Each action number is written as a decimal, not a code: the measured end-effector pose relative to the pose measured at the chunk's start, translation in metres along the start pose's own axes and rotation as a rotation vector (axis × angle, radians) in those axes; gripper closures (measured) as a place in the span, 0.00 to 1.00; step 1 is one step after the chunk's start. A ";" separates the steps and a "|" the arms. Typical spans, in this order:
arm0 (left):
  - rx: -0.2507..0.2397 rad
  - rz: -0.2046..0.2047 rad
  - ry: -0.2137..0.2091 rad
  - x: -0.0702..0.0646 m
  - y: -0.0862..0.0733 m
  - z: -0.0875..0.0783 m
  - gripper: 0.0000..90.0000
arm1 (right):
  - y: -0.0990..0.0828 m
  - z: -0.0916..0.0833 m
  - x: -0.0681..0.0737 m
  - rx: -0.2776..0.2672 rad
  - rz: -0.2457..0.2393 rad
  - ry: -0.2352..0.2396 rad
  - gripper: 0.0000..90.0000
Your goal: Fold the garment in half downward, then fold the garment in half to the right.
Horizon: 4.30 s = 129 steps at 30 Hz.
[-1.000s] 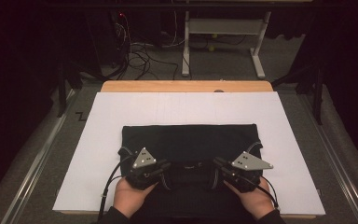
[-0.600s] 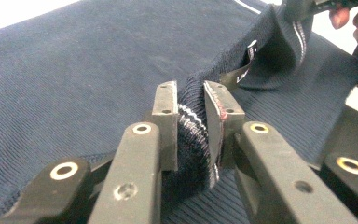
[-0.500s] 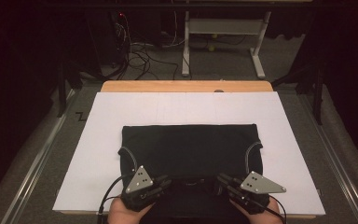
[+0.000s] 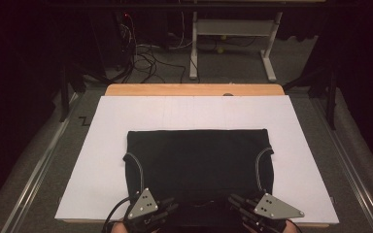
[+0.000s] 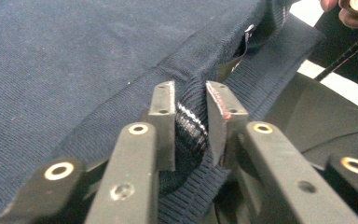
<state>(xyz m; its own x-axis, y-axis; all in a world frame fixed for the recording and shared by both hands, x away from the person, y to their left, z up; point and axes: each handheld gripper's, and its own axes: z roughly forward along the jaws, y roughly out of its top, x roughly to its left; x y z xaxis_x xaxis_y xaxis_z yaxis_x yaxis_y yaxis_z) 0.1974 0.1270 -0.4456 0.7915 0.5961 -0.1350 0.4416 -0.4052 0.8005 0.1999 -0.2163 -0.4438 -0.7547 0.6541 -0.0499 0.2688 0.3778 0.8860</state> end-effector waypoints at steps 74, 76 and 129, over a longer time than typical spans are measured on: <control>-0.192 -0.266 0.285 0.159 0.008 -0.046 0.00 | 0.023 0.015 -0.054 -0.127 0.176 -0.246 0.00; -0.192 -0.262 0.296 0.165 0.013 -0.046 0.00 | 0.029 0.021 -0.050 -0.130 0.170 -0.233 0.00; -0.034 -0.358 0.315 0.263 0.053 0.013 0.00 | 0.070 0.115 0.055 -0.030 0.040 -0.006 0.00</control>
<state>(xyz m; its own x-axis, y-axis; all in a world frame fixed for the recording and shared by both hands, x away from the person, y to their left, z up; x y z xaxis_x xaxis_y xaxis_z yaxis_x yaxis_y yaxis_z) 0.4346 0.2527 -0.4463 0.4231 0.8774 -0.2261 0.6449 -0.1164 0.7553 0.2464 -0.0785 -0.4373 -0.7399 0.6725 -0.0171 0.2804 0.3314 0.9008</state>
